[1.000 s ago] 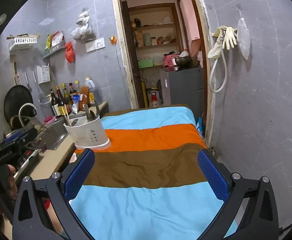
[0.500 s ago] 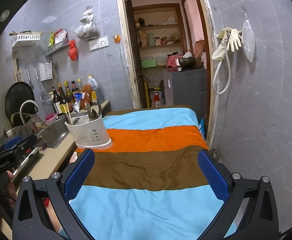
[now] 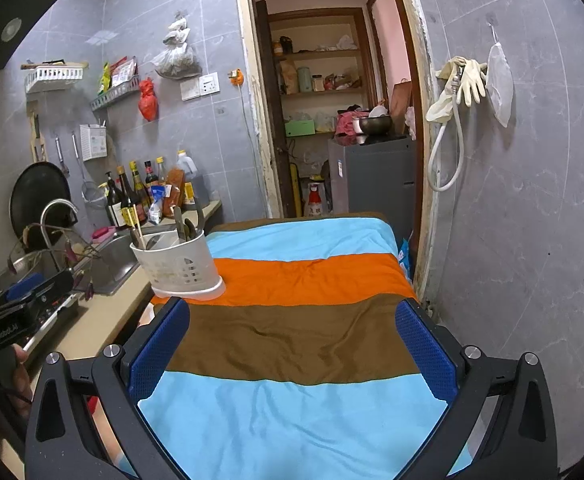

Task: Organize utensils

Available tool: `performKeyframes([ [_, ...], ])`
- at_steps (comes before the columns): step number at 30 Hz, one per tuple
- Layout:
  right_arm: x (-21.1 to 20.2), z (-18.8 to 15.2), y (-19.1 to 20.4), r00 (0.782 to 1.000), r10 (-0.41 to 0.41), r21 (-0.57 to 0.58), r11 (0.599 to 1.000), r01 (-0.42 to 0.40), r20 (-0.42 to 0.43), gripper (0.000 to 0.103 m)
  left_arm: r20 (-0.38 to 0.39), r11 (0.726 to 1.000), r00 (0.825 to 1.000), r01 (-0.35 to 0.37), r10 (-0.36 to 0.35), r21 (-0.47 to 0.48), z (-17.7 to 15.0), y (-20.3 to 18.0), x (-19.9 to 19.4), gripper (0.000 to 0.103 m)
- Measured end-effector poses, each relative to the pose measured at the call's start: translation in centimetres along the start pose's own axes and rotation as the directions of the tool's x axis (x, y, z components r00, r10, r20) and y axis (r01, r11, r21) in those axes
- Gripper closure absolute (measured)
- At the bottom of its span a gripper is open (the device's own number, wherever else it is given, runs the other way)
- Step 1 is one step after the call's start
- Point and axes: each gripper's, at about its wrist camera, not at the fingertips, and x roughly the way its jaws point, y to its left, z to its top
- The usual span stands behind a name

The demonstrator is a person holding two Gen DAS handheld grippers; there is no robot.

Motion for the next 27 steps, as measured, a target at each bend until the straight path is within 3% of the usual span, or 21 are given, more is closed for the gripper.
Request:
performKeyframes([
  [27, 0.67, 0.60, 0.11, 1.000, 0.004, 0.002, 1.000, -0.004, -0.007, 0.000, 0.000, 1.000, 1.000, -0.002, 0.002, 0.000, 0.17, 0.36, 0.34, 0.005],
])
